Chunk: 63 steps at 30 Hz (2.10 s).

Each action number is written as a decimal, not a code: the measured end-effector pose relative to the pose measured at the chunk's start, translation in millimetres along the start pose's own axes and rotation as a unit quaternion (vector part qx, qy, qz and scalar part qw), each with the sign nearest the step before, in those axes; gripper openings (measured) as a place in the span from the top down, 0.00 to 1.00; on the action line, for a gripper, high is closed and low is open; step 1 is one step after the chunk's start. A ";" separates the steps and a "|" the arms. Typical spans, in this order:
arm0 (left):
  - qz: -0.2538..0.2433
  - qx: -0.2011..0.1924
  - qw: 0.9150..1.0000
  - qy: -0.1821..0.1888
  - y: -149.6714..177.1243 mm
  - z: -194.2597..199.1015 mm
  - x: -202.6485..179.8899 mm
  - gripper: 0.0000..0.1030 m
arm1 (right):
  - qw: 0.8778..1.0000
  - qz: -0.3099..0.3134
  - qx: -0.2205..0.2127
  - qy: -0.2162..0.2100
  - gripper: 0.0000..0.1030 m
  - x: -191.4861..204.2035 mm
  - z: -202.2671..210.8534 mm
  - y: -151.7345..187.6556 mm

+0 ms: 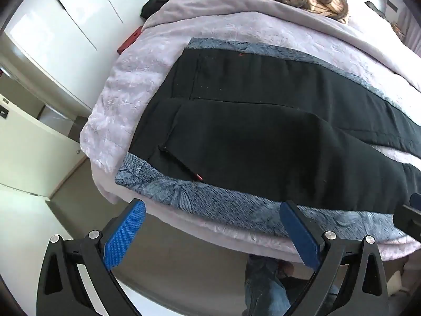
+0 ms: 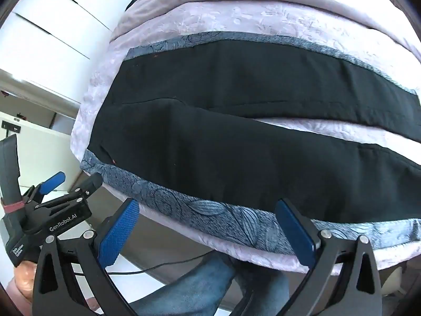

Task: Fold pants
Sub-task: 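Move both open grippers over the patterned band edge of the black pants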

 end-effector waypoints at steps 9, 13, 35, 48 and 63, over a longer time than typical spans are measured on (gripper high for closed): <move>0.020 0.021 1.000 0.005 41.8 35.4 5.8 0.00 | 1.000 -0.015 -0.014 -0.002 0.00 4.9 16.3 16.3; 0.011 0.028 1.000 0.007 52.1 39.9 17.8 0.00 | 1.000 -0.023 -0.015 -0.002 0.00 8.8 19.9 31.4; -0.095 0.036 0.995 0.010 -11.2 -14.0 120.1 0.00 | 0.988 -0.143 -0.039 0.037 0.00 86.4 -17.4 32.5; -0.133 0.079 0.987 0.040 -17.2 -44.1 99.6 0.01 | 0.983 -0.172 -0.009 0.064 0.00 85.1 -27.9 21.9; -0.163 0.140 0.971 0.100 -0.6 -67.4 55.2 0.00 | 0.979 -0.188 0.018 0.070 0.00 74.0 -43.6 20.0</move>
Point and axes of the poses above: each gripper's, at about its wrist camera, not at the fingertips, and z roughly against the way its jaws point, x to its left, y to its underside, the point moved 3 cm from there along -z, roughly the way its jaws point, and after that the axes turned 4 degrees about z, right-handed, at the moved point
